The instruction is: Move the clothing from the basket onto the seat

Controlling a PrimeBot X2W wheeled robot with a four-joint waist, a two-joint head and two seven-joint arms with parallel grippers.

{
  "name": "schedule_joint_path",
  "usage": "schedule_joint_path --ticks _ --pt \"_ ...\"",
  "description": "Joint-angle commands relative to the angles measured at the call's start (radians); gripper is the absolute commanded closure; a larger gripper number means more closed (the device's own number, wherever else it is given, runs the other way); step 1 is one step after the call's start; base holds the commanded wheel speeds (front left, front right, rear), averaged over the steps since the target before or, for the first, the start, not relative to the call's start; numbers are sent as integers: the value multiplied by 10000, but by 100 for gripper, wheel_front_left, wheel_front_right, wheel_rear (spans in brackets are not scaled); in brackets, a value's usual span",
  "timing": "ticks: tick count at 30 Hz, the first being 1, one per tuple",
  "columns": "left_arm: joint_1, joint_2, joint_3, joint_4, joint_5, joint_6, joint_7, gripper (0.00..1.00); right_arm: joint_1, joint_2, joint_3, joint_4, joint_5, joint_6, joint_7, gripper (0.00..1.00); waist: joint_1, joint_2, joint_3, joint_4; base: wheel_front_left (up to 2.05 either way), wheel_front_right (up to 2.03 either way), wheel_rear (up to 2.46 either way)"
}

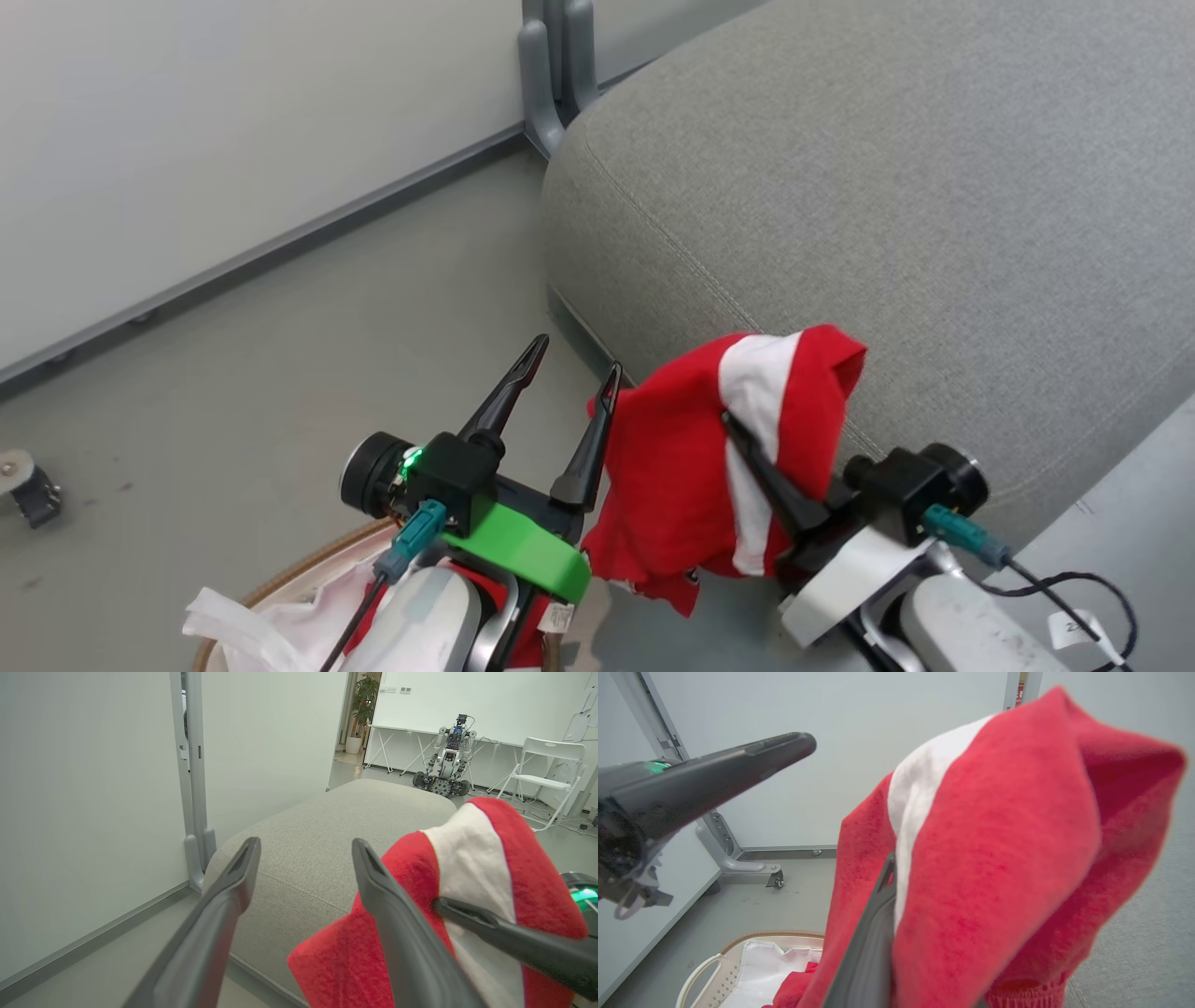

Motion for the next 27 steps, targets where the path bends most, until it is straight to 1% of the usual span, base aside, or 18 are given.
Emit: schedule_joint_path --ticks 1,6,12,19,27 --pt "-172 55 12 26 161 -69 -5 0 -30 -81 -266 -104 -240 -10 -46 100 0 -1 403 -191 0 0 0" --pt "-361 59 96 106 462 -99 -5 0 -823 -296 -1027 -195 -875 -12 -46 100 0 -1 1119 -199 0 0 0" --pt "-605 308 354 -29 837 -143 -5 0 -2853 -781 -1755 359 -1286 -12 -46 100 0 -1 2311 -145 0 0 0" --pt "-1264 677 275 -168 1121 -156 -5 0 -5426 -1466 -2764 1559 -1625 -12 -46 100 0 -1 3810 513 0 0 0" --pt "-2190 910 63 -287 1041 -161 -5 0 -7645 -2345 -3408 3395 -2169 -12 -46 100 0 -1 5248 1382 0 0 0"
